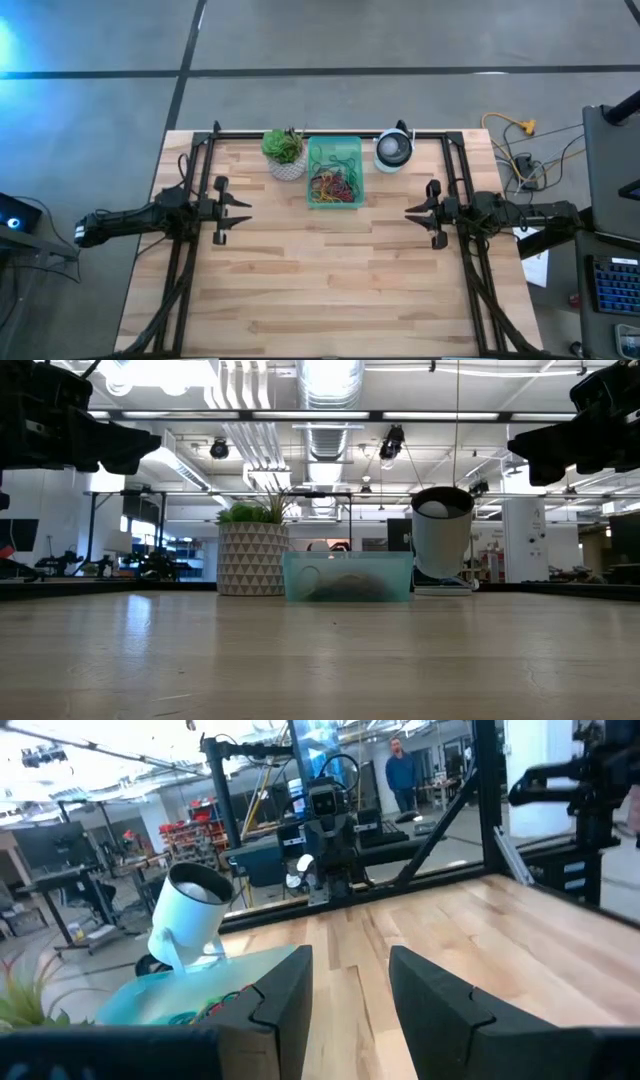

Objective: Pick and place rubber bands into bin
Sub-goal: Return to Home Position

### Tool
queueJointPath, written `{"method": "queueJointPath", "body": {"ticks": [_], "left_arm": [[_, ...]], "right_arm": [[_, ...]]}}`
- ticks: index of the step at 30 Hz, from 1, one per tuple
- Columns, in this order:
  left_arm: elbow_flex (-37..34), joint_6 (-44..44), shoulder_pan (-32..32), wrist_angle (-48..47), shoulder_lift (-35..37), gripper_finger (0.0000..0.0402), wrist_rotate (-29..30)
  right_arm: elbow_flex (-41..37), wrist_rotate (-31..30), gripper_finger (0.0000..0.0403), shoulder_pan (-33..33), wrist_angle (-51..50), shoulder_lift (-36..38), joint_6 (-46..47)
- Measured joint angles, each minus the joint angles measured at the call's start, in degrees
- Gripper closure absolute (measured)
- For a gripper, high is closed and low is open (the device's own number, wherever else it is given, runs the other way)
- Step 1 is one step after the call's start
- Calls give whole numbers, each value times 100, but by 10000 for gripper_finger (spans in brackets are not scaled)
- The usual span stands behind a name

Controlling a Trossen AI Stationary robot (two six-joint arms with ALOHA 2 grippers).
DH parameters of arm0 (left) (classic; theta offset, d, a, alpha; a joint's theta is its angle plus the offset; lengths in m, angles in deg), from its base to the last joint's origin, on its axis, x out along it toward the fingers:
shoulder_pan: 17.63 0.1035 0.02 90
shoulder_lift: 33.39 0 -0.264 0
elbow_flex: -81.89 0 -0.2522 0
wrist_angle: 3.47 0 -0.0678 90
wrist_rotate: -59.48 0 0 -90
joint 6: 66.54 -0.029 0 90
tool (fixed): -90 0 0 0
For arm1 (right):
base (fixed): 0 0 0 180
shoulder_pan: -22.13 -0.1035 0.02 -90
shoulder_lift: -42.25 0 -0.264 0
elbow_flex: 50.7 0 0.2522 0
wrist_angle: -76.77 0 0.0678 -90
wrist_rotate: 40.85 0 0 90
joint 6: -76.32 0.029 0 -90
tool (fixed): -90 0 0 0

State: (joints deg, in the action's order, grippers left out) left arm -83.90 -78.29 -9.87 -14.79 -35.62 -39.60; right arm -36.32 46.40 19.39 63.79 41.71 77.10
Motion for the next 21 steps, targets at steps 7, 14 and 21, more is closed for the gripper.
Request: {"method": "queueJointPath", "body": {"ticks": [7,14,21], "left_arm": [[-4,-131,-1,-11,-169,281,68],[-7,-76,-1,-13,-350,281,71],[-9,-70,-1,-7,-508,281,76]], "right_arm": [[0,22,335,2,-13,-115,-39],[0,20,335,2,-11,-326,-74],[0,18,335,2,-11,-336,-76]]}}
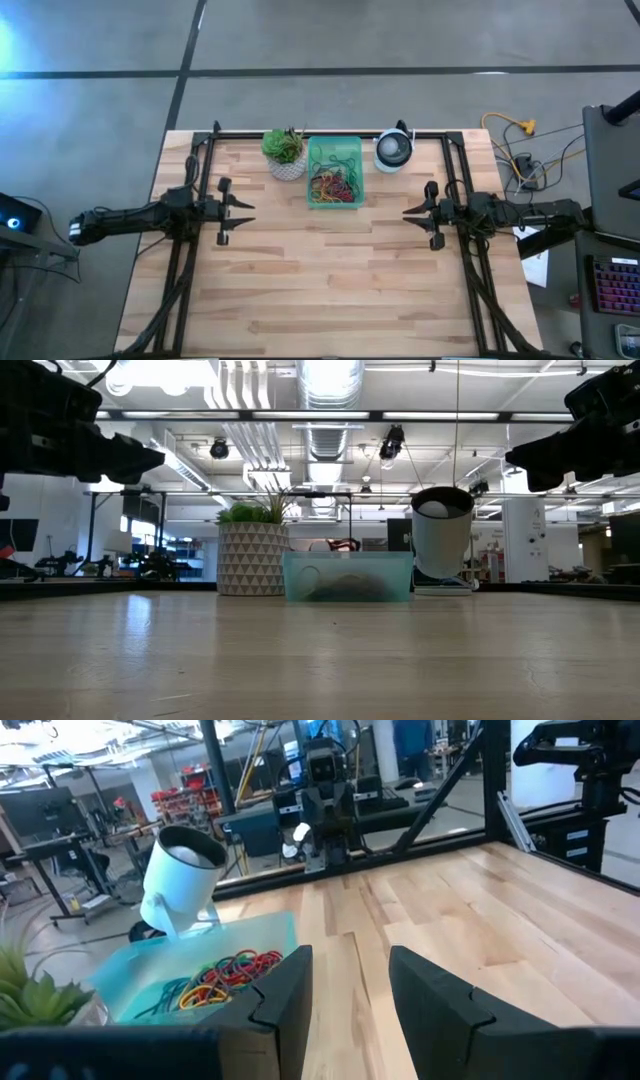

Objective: Pick and place rubber bands into bin
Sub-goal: Return to Home Position

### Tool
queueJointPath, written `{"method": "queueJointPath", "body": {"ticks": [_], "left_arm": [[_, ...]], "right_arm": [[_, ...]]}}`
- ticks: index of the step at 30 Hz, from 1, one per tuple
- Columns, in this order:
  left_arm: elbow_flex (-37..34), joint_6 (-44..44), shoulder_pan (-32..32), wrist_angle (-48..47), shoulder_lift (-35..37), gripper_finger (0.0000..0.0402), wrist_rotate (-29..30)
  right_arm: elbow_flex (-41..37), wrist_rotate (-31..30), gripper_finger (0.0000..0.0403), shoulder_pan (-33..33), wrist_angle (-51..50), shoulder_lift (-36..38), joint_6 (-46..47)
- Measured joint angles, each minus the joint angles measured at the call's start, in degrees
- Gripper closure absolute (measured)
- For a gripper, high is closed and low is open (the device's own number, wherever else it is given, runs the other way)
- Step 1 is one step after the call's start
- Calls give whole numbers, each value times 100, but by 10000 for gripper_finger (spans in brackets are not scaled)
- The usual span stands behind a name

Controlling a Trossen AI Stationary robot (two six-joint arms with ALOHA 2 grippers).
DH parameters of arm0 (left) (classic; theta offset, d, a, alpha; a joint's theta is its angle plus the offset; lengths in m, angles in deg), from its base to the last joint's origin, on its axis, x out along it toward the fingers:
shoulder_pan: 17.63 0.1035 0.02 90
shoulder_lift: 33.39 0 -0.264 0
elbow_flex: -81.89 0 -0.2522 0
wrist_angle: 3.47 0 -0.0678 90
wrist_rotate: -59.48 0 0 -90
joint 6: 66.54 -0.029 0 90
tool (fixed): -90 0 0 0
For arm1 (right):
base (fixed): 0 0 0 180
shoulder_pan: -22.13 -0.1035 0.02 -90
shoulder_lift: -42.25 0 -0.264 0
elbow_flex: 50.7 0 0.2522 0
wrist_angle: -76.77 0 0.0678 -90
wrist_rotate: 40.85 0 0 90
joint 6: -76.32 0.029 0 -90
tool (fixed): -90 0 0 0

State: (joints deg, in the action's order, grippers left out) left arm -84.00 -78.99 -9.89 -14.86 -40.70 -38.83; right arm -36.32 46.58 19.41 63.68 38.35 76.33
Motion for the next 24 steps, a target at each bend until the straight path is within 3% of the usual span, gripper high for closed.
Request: {"method": "queueJointPath", "body": {"ticks": [24], "left_arm": [[-8,3,0,9,-204,281,2]], "right_arm": [[0,-11,335,0,0,-2,-2]]}}
